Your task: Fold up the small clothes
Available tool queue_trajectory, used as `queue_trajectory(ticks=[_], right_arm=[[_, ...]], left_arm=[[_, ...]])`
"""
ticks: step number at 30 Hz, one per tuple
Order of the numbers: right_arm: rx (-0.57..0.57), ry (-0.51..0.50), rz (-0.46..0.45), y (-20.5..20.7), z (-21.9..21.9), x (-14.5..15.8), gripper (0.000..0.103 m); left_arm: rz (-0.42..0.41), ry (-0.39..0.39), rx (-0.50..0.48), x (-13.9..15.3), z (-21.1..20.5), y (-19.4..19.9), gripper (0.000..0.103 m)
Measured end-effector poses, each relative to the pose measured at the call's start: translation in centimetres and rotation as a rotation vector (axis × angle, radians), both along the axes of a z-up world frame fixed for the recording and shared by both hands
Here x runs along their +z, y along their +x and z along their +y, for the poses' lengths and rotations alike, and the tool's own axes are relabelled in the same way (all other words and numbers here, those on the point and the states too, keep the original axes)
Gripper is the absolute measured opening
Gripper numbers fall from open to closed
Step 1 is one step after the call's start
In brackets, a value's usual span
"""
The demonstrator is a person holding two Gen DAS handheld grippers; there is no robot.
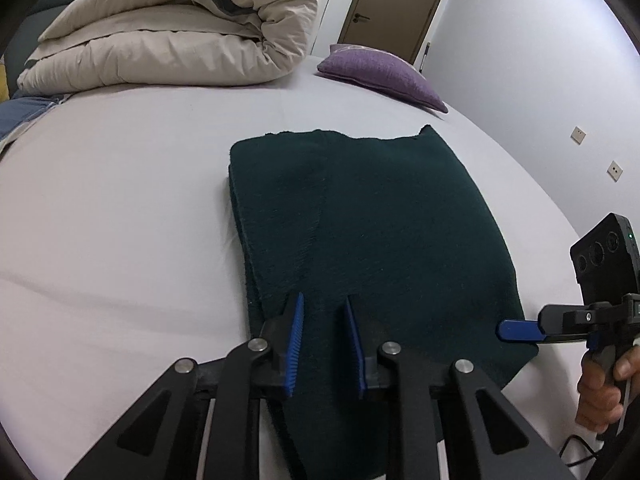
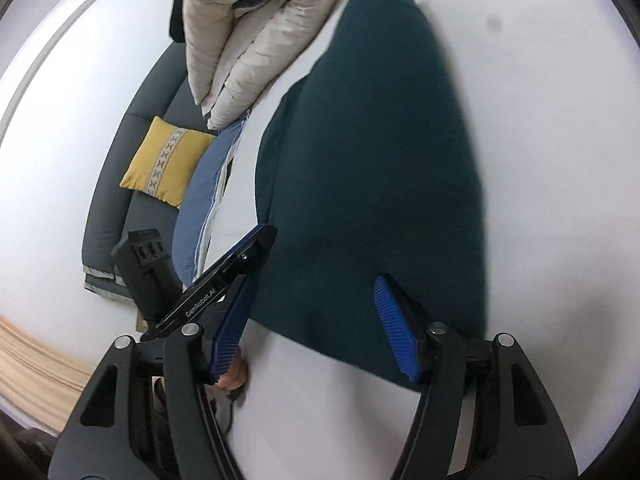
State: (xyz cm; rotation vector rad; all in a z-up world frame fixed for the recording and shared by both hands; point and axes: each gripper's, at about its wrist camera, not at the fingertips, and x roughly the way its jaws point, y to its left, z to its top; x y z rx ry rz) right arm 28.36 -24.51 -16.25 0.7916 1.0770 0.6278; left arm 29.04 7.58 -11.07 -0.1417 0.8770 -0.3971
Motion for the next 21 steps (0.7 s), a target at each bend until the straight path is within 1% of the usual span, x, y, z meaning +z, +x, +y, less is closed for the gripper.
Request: queue_trajectory(ticks=[2, 3, 5, 7, 8, 10, 12, 13, 15, 16, 17, 18, 20, 21], right_arm=[[0.019, -0.047, -0.001, -0.5, -0.2, 0.8, 0.061], [0.022, -0.050, -0.017, -0.4, -0.4, 1.6, 0.063], [0.008, -0.032, -0.059, 1.3, -1.2, 3.7, 0.063], [-0.010, -0.022, -0.064, 3.3, -1.3, 5.0, 0.063], [-0.019, -0.021, -0.055, 5.3, -1.2, 5.3, 0.063], [-0.017, -0.019, -0.017, 8.6, -1.0, 5.1, 0.063], [-0.039, -0.036, 0.050, 12.2, -0.5, 3.8, 0.063], [-0.061, -0.029, 0.065, 13.8, -0.7, 3.2, 0.063], [-0.101, -0.024, 0.049, 16.1, -1.3, 3.1, 0.063], [-0.128, -0.048, 0.031, 17.0, -1.9, 3.4, 0.063], [-0.168, -0.117, 0.031, 18.3, -1.9, 3.5, 0.064], [-0.206, -0.176, 0.051, 19.5, -2.0, 3.2, 0.064], [-0.261, -0.190, 0.111, 20.8, -2.9, 2.4, 0.061], [-0.276, -0.190, 0.108, 20.8, -3.0, 2.9, 0.063]], left_arm=[[0.003, -0.034, 0.008, -0.1, 0.5, 0.2, 0.024], [0.006, -0.047, 0.012, -0.2, 0.4, 0.2, 0.024], [0.016, -0.074, 0.019, -0.2, 0.6, 0.4, 0.024], [0.039, -0.115, 0.028, -0.3, 0.9, 0.7, 0.024], [0.054, -0.142, 0.029, -0.4, 1.2, 1.1, 0.024], [0.071, -0.167, 0.032, -0.6, 1.4, 1.6, 0.024], [0.081, -0.182, 0.039, -0.7, 1.4, 1.7, 0.023], [0.079, -0.178, 0.038, -0.7, 1.3, 1.7, 0.023], [0.073, -0.166, 0.037, -0.8, 0.9, 2.0, 0.023], [0.076, -0.173, 0.041, -0.8, 0.9, 2.1, 0.023], [0.080, -0.183, 0.044, -0.9, 1.0, 2.2, 0.023], [0.082, -0.188, 0.044, -0.9, 1.0, 2.1, 0.023], [0.087, -0.197, 0.044, -0.9, 1.2, 2.2, 0.023], [0.093, -0.204, 0.048, -0.9, 1.2, 2.3, 0.023]])
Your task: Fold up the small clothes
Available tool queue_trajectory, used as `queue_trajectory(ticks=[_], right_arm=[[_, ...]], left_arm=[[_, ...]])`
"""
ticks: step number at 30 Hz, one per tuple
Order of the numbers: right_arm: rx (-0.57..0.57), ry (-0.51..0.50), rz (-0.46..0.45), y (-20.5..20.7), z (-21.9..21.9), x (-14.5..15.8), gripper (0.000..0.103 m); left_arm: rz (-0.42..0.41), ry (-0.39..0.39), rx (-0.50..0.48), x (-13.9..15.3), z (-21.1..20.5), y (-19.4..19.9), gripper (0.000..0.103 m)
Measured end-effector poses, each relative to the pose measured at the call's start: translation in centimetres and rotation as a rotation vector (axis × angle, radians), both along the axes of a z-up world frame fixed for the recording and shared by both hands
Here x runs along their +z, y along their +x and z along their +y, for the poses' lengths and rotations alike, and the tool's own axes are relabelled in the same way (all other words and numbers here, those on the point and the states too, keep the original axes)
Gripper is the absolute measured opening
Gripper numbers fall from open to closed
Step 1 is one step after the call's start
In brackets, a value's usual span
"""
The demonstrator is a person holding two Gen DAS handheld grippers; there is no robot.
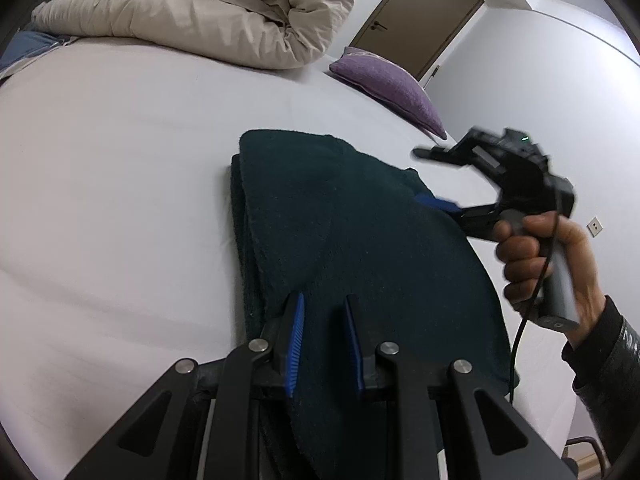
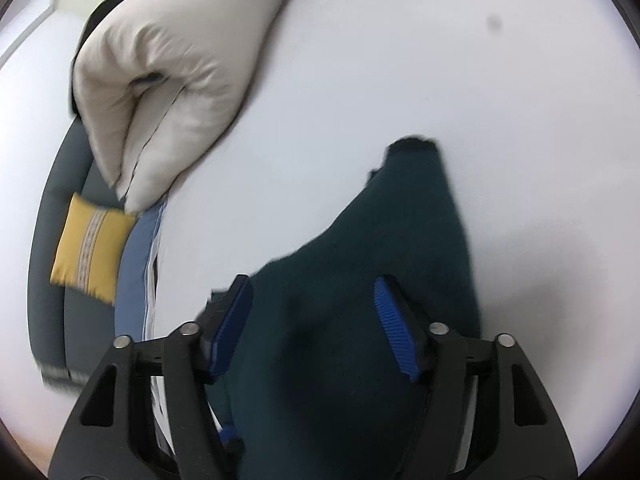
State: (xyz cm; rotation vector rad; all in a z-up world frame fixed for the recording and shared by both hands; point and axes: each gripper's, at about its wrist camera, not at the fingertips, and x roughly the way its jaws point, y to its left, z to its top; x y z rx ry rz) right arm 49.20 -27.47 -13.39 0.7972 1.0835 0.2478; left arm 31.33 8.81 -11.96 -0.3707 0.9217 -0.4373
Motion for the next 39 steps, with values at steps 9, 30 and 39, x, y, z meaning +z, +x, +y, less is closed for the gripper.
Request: queue_trajectory(ticks=[9, 30, 39], right_arm=[[0.283, 0.049, -0.090, -0.1, 9.3, 2.8, 0.073], [0.341, 0.191, -0.113, -18.0, 1.3, 0.2, 0.075], [0.142, 0.186, -0.109, -16.1, -7.0, 1.5, 0.083]], left_arm=[[0.016, -0.040, 0.016, -0.3, 0.6, 0.3, 0.023], [-0.041, -0.038, 0.065, 2.5, 3.2, -0.6, 0.058], [0.143, -0.314, 0.097, -1.6, 6.6, 2.4, 0.070]])
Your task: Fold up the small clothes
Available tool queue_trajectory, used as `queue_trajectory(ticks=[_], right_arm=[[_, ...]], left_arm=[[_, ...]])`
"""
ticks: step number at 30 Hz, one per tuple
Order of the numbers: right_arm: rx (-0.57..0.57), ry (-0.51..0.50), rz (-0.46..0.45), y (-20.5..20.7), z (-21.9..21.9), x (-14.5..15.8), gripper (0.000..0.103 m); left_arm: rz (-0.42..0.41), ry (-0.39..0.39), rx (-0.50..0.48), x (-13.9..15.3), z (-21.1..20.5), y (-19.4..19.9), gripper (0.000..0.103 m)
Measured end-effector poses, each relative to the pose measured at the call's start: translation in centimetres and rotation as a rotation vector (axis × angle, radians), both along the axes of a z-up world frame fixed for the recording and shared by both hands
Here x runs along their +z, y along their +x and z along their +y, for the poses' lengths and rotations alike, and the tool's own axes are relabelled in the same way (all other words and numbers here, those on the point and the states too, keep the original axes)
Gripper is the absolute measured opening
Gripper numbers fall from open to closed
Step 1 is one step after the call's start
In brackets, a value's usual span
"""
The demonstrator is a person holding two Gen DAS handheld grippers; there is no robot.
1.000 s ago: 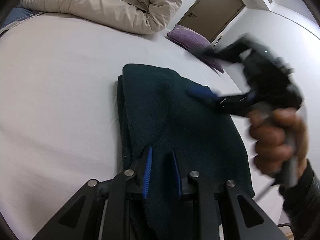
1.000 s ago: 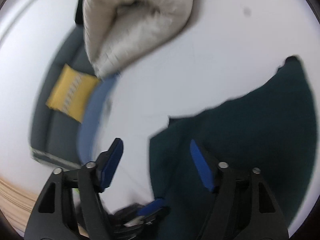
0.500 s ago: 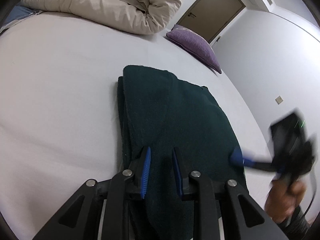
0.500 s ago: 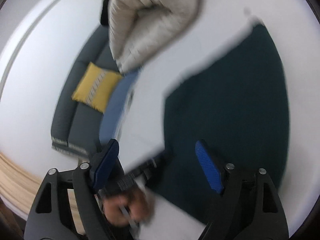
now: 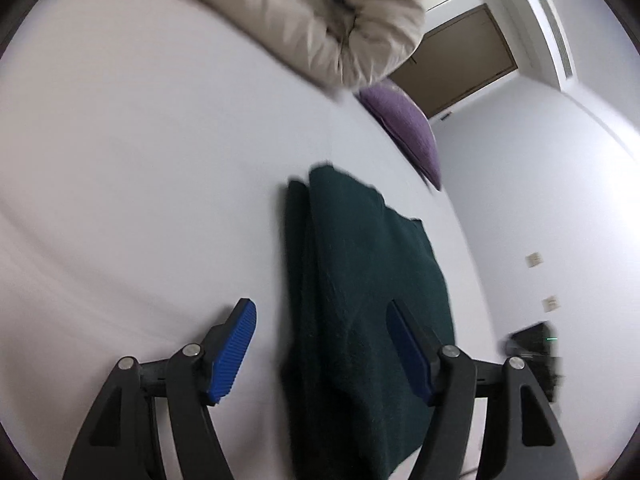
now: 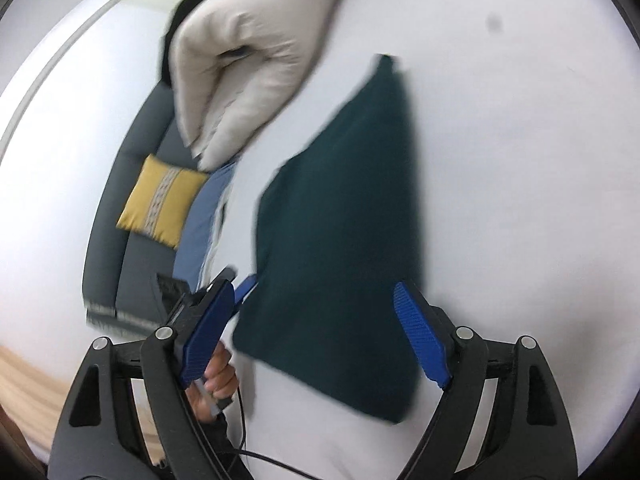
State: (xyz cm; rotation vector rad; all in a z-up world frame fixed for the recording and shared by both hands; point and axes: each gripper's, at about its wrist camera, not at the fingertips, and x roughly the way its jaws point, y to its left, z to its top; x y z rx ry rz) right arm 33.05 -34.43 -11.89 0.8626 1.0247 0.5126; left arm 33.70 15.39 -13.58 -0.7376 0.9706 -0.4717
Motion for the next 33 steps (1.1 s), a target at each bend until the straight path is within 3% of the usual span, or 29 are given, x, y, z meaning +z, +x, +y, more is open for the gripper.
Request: queue_trajectory(ticks=[4, 9, 13, 16, 17, 22, 27, 33], right_arm=[[-0.002, 0.029, 0.109, 2.2, 0.4, -4.0, 0.081], [0.031, 0.091, 0.098, 4.4, 2.4, -5.3, 0.082], [0.093, 0.035, 0.121, 6.7, 5.1, -6.0, 0.083], [0.105, 0.009, 0.134, 8.2, 6.7, -6.1, 0.081], [0.105, -0.004, 0.137, 8.9, 8.2, -6.1, 0.078], [0.098, -0.080, 0.143, 9.9, 10.8, -5.8, 0.049], [0.081, -0.097, 0.116, 8.4, 11.4, -4.3, 0.041], [0.108, -0.052, 0.077, 1.8, 11.8, -1.2, 0.040]], left_arm=[[0.050, -0.027, -0.041, -1.0, -0.9, 0.7, 0.071], [0.099, -0.101, -0.089, -1.8, -1.6, 1.8, 0.071], [0.118, -0.163, -0.098, -2.4, -1.6, 2.2, 0.070], [0.130, -0.145, -0.108, -2.7, -2.1, 2.2, 0.050], [0.137, -0.138, -0.109, -3.0, -2.3, 2.2, 0.039], [0.145, -0.146, -0.115, -3.2, -2.2, 1.9, 0.028], [0.089, -0.181, -0.154, -0.5, -2.8, 0.8, 0.026], [0.042, -0.121, -0.221, 2.9, -4.1, -4.7, 0.026]])
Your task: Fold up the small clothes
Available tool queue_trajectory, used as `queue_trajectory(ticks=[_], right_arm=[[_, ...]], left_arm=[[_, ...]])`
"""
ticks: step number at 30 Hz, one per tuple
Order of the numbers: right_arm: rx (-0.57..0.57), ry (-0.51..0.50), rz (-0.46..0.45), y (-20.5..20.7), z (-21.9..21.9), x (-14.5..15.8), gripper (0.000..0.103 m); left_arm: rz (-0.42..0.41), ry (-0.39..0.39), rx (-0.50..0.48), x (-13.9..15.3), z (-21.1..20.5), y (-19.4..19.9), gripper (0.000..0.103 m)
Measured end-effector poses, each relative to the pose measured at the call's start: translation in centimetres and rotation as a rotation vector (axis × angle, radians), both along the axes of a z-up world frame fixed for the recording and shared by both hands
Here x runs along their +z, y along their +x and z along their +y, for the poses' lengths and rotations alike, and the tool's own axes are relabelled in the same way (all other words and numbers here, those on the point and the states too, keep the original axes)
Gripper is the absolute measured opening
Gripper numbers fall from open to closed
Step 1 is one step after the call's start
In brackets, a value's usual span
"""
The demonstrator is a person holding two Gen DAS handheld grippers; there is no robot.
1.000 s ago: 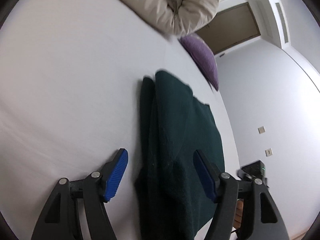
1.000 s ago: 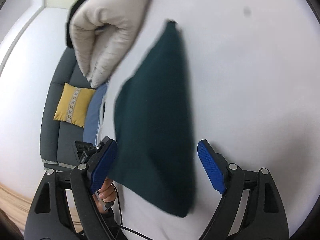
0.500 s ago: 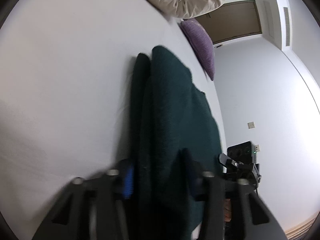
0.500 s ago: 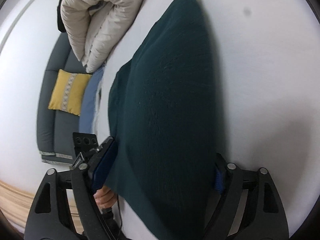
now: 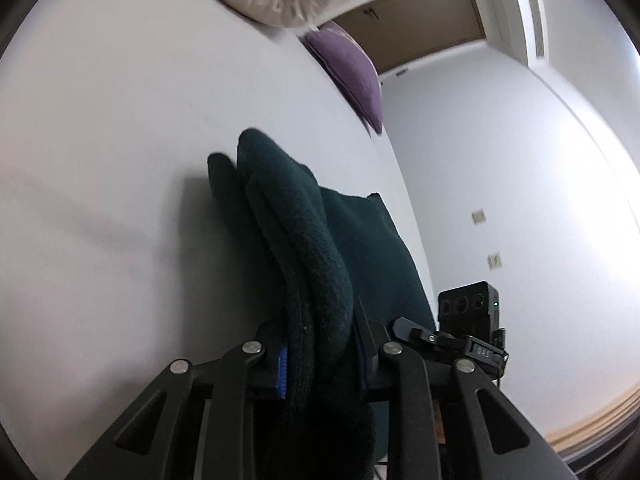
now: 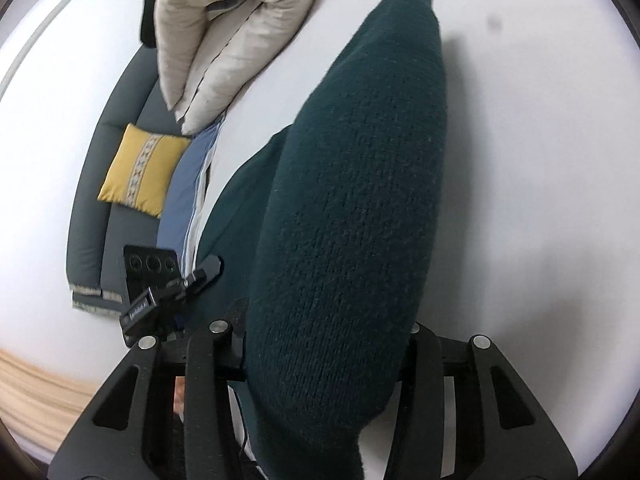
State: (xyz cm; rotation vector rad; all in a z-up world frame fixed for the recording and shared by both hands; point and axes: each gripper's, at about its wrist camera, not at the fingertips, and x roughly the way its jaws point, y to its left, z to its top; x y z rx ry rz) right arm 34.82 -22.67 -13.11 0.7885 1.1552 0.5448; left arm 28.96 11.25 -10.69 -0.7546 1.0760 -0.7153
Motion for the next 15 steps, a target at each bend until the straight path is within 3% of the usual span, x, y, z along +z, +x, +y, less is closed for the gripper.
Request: queue_trajectory(ticks=[8, 15], right_arm=[[0.018, 0.077, 0.035, -12.3, -0.2, -1.8, 0.040], [0.031, 0.063, 0.024, -21.2, 0.5, -3.3, 0.041]], left_arm=[[0.014, 0.002, -0.012, 0.6, -0.9, -11.3, 0.026], [0.059, 0.145, 0.002, -2.7, -1.0, -17.8, 0.028]])
